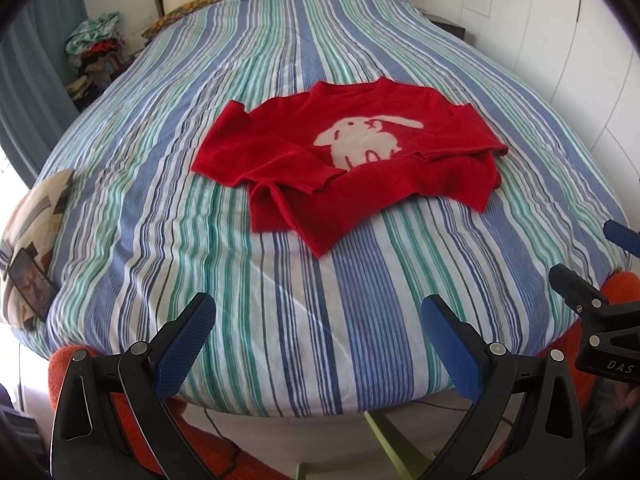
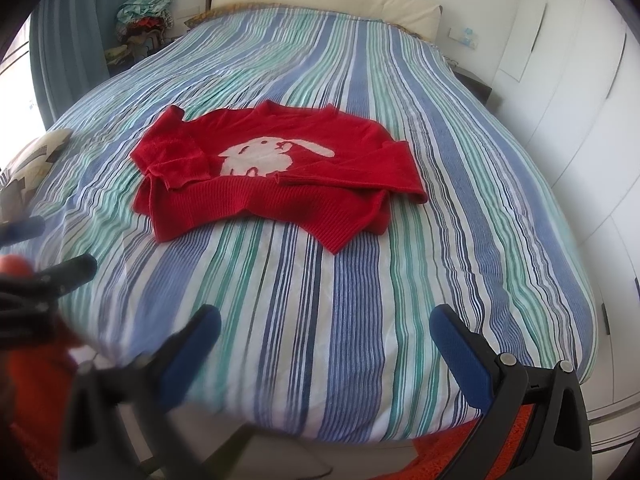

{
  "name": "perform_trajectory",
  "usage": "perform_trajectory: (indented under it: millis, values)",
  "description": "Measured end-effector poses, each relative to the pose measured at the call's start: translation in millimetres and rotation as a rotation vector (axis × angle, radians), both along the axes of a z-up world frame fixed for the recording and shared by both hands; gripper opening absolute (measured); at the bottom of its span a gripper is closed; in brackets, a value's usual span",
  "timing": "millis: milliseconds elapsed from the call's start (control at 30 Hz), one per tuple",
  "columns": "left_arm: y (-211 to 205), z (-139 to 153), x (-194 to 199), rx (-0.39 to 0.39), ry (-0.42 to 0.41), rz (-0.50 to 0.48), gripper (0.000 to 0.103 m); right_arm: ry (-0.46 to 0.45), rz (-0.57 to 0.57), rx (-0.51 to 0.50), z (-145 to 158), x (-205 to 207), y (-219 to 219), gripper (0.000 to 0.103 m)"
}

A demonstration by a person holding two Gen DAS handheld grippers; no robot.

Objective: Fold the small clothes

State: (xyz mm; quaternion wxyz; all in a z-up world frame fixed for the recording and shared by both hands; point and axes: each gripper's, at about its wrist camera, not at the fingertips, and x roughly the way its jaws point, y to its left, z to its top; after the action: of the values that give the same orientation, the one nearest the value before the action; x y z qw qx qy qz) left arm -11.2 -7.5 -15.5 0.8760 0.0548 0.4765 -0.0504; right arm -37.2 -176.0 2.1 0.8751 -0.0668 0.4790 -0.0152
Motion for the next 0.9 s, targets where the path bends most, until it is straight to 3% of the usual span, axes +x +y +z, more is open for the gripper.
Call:
perform_trajectory:
  millis: [400, 533, 667, 833, 900]
  values:
    - [3.2, -4.6, 1.9, -0.013, 0.023, -0.012, 0.102, 0.002, 0.005, 0.0, -1.4, -1.5, 2.1, 0.103]
    - [45.3, -34.5, 18.7, -0.131, 0.125, 0.086, 0.102, 0.004, 0.006, 0.029, -2.7, 2.8, -5.9, 0.103]
    - [89.3, -75.1, 39.2, -0.31, 0.25, 0.186, 0.101, 0.001, -0.101, 0.142, -8.5, 10.4, -50.6, 0.103]
    - [80.0, -89.9, 73.3, -0.448, 0.224, 0.12, 0.1, -0.002, -0.143, 0.339, -35.2, 26.0, -96.3, 0.103]
    - [68.9, -97.2, 91.8, -0.486, 0.216, 0.109, 0.088, 0.009, -0.114, 0.459, -54.1, 41.8, -104.8, 0.103]
